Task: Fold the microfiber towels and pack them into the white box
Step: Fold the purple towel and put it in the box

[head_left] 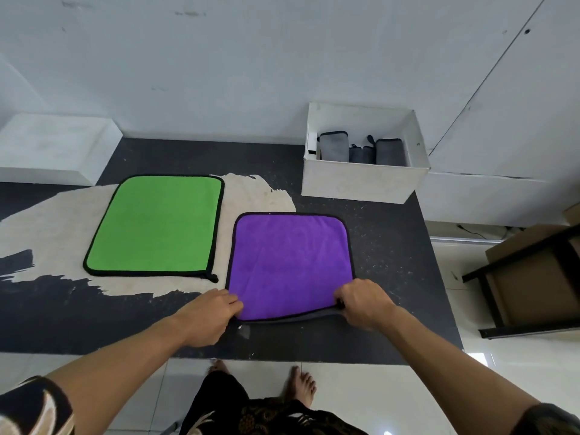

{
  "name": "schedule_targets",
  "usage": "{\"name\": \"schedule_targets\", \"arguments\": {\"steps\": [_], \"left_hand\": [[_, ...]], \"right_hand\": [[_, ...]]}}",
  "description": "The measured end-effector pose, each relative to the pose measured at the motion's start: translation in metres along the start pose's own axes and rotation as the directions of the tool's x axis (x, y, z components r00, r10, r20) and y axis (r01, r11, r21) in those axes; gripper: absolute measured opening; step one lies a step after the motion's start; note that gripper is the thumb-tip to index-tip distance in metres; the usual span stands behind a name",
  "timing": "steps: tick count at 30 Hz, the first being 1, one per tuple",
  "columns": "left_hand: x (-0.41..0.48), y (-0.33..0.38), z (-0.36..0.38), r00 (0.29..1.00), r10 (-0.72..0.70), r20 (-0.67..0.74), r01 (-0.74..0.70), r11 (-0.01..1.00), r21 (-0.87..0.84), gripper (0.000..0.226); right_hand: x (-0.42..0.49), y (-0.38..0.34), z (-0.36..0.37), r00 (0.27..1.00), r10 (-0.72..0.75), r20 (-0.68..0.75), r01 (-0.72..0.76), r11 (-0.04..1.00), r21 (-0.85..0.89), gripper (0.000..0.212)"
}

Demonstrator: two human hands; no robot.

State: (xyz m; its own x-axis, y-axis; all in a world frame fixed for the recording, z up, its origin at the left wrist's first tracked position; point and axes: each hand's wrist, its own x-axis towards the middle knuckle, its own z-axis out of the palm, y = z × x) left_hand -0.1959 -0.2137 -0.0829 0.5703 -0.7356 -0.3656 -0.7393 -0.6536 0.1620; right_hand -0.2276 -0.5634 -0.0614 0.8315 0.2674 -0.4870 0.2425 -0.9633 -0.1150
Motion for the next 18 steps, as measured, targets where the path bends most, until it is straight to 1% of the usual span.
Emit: {"name": "schedule_targets", "arguments": {"steps": [3, 5, 7, 9, 11, 13, 14, 15, 16, 18], "left_hand": [[0.006, -0.007, -0.011, 1.000, -0.027, 0.010, 0.028, 0.989, -0.148, 0.017], [0.012, -0.015, -0.023, 0.994, -0.110, -0.009, 0.103, 0.958, -0.267, 0.012], [0.020, -0.022, -0.035, 0.974, -0.227, -0.024, 0.199, 0.895, -0.398, 0.010], [0.029, -0.027, -0.044, 0.929, -0.368, -0.026, 0.289, 0.769, -0.570, 0.007], [0.037, -0.031, -0.048, 0.866, -0.501, -0.017, 0.338, 0.609, -0.718, 0.009], [0.044, -0.033, -0.043, 0.816, -0.578, 0.006, 0.368, 0.513, -0.776, 0.005], [0.047, -0.032, -0.038, 0.800, -0.600, 0.026, 0.387, 0.482, -0.786, 0.004], [0.050, -0.029, -0.033, 0.783, -0.621, 0.042, 0.407, 0.460, -0.789, 0.007], [0.053, -0.027, -0.028, 0.763, -0.644, 0.046, 0.422, 0.443, -0.791, 0.010], [0.059, -0.025, -0.025, 0.714, -0.700, 0.016, 0.415, 0.406, -0.814, 0.012]], "right_hand": [[0.002, 0.010, -0.005, 1.000, -0.006, 0.026, 0.004, 0.998, 0.067, 0.017], [0.005, 0.021, -0.009, 0.999, 0.038, 0.036, -0.043, 0.985, 0.167, 0.017], [0.010, 0.031, -0.009, 0.991, 0.125, 0.046, -0.133, 0.931, 0.340, 0.014], [0.017, 0.038, -0.009, 0.972, 0.235, 0.024, -0.208, 0.802, 0.560, 0.012], [0.025, 0.041, -0.007, 0.931, 0.365, 0.003, -0.240, 0.604, 0.760, 0.015], [0.031, 0.041, -0.002, 0.866, 0.497, 0.046, -0.278, 0.403, 0.872, 0.014], [0.034, 0.041, 0.002, 0.837, 0.540, 0.084, -0.310, 0.343, 0.887, 0.013], [0.036, 0.040, 0.006, 0.818, 0.565, 0.111, -0.343, 0.323, 0.882, 0.012], [0.038, 0.038, 0.010, 0.807, 0.579, 0.114, -0.365, 0.338, 0.867, 0.012], [0.045, 0.039, 0.011, 0.792, 0.609, 0.047, -0.354, 0.395, 0.848, 0.016]]}}
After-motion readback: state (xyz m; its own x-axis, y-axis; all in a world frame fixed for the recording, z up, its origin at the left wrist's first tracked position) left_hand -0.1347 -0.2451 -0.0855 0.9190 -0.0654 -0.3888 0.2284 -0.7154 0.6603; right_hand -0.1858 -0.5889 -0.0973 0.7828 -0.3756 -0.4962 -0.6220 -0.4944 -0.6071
